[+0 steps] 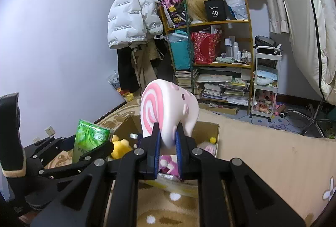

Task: Organize soft objects
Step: 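Lift the green tissue pack and swirl cushion with both tools over the box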

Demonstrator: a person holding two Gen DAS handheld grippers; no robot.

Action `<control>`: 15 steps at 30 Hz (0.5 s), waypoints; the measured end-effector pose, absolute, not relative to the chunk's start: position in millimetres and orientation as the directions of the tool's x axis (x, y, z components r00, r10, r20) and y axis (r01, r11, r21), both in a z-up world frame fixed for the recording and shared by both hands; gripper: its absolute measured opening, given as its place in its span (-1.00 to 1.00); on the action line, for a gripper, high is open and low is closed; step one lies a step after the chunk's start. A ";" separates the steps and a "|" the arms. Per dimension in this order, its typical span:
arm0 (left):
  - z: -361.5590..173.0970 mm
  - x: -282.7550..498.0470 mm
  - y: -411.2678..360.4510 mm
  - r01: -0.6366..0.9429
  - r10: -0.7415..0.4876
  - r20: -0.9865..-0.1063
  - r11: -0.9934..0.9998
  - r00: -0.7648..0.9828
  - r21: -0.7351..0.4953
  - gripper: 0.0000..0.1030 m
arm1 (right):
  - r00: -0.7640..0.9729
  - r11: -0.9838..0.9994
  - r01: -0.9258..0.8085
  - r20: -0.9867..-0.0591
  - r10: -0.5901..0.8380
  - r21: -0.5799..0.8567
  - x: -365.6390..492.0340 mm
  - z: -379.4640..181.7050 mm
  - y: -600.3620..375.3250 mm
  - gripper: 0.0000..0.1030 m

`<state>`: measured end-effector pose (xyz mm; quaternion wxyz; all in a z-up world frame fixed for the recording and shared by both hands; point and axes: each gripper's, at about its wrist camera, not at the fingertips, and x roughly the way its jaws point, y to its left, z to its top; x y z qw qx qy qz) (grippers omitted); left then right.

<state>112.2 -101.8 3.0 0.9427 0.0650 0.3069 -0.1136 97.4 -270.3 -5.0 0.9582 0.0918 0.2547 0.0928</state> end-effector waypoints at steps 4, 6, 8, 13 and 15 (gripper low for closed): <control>3.7 124.1 -106.5 0.270 -0.189 -0.588 0.962 0.786 0.052 0.01 | 0.848 0.965 -0.123 -0.481 0.222 0.230 109.3 -8.5 -272.6 -0.73; 2.6 128.6 -109.2 0.273 -0.187 -0.587 0.960 0.788 0.062 0.01 | 0.841 0.967 -0.120 -0.494 0.219 0.225 113.7 -13.1 -273.1 -0.73; -0.1 134.0 -111.6 0.278 -0.184 -0.591 0.958 0.785 0.070 0.01 | 0.835 0.968 -0.117 -0.506 0.217 0.221 116.5 -17.2 -272.5 -0.72; -7.0 144.4 -113.7 0.286 -0.186 -0.606 0.956 0.773 0.071 0.02 | 0.821 0.970 -0.112 -0.530 0.213 0.217 124.4 -26.2 -273.7 -0.72; -9.1 147.8 -114.1 0.289 -0.187 -0.609 0.954 0.771 0.074 0.02 | 0.817 0.970 -0.107 -0.536 0.211 0.219 126.8 -29.3 -275.4 -0.72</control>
